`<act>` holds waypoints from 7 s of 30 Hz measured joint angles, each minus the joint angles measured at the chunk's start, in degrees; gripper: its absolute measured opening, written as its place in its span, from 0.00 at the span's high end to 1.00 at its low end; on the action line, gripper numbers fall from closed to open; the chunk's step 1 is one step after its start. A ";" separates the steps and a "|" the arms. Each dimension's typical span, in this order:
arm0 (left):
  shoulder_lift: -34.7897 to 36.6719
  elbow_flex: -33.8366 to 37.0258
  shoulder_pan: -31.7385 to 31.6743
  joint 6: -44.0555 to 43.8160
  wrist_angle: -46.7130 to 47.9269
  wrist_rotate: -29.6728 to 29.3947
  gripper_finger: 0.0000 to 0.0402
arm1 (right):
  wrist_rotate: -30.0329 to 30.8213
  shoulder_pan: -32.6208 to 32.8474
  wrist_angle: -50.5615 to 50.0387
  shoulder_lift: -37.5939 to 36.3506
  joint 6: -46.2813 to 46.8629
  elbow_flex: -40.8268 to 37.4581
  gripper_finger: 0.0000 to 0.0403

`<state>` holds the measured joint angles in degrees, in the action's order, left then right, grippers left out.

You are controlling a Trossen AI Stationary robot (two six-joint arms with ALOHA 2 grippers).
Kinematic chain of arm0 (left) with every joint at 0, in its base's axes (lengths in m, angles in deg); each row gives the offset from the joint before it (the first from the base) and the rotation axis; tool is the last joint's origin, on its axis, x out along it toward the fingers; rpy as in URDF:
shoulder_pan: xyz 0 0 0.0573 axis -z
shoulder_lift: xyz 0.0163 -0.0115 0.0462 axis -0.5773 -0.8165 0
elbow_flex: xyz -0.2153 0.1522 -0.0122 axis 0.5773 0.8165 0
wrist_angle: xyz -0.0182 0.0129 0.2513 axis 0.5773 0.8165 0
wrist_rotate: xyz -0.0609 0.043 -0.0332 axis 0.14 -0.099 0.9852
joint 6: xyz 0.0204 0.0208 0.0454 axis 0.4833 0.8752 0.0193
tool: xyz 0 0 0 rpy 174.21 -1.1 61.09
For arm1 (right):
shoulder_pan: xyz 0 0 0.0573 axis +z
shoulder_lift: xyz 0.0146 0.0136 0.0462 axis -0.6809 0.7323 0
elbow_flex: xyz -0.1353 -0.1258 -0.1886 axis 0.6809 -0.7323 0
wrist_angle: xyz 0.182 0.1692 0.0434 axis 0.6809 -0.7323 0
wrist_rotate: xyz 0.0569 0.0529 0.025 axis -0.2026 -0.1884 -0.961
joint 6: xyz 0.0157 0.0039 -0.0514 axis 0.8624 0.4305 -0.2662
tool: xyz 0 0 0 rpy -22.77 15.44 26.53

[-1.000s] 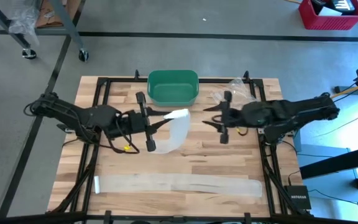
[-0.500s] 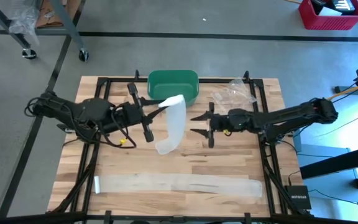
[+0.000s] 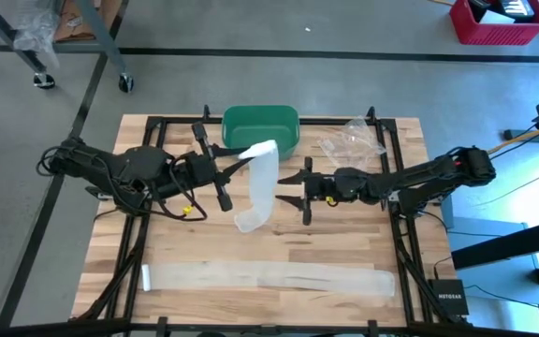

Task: Roll bandage
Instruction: Roll the top white bandage

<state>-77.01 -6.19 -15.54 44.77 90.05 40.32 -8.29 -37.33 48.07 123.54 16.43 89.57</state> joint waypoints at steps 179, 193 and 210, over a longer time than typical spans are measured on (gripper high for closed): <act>-18.79 31.10 -4.13 -18.48 -24.21 15.66 0.87 | -12.07 -13.03 -77.01 17.31 10.00 50.08 0.43; -18.78 31.10 -4.02 -18.32 -24.09 15.60 0.87 | -16.04 -13.05 -77.30 14.77 11.91 50.36 0.43; -18.80 31.08 -4.02 -18.34 -24.23 15.55 0.87 | -16.06 -10.70 -85.24 11.19 13.09 50.40 0.43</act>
<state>-95.80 24.89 -19.56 26.43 65.82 55.87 -24.36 -48.03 -37.18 134.73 29.53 139.98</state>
